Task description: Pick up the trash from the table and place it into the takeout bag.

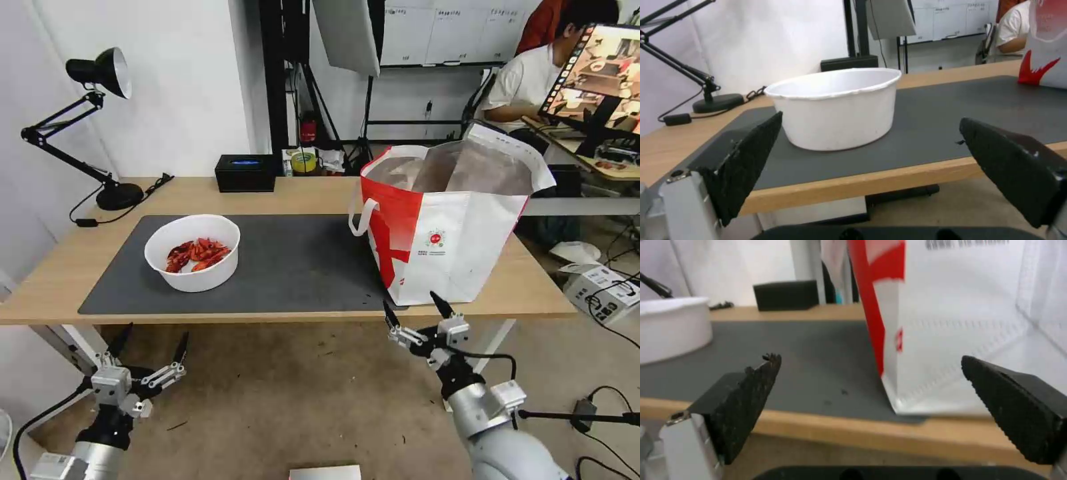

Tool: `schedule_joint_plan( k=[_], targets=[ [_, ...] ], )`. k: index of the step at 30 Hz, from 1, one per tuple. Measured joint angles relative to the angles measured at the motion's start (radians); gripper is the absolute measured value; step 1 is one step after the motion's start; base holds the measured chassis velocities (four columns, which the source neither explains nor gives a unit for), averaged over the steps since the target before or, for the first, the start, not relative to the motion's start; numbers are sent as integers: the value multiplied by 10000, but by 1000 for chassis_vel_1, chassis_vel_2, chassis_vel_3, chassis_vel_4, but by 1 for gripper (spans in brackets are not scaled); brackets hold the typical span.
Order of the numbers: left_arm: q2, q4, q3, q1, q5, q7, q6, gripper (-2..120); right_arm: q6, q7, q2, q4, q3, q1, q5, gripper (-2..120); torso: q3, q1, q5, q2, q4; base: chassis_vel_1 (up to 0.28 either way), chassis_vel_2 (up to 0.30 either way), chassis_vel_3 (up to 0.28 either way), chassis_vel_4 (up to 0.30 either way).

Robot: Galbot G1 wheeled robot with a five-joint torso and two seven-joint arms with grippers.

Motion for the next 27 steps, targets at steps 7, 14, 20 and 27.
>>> schedule_joint_plan(
  k=[7, 14, 20, 27],
  targets=[
    [-4, 109, 124, -53, 0, 22, -25, 100, 21, 249, 351, -436, 24, -136, -157, 100, 0, 0, -1, 0, 0, 0, 0, 0, 0],
    [9, 316, 142, -116, -8, 25, -79, 100, -196, 625, 408, -451, 12, -205, -253, 100, 0, 0, 0, 0, 0, 0, 0, 0, 0],
    [-76, 461, 226, -157, 15, 30, -162, 100, -269, 678, 407, -451, 2, -204, -250, 100, 0, 0, -1, 0, 0, 0, 0, 0, 0],
    [386, 251, 29, -355, -362, -130, 66, 100, -277, 680, 399, -449, -5, -191, -238, 100, 1, 0, 0, -1, 1, 0, 0, 0, 0]
  ],
)
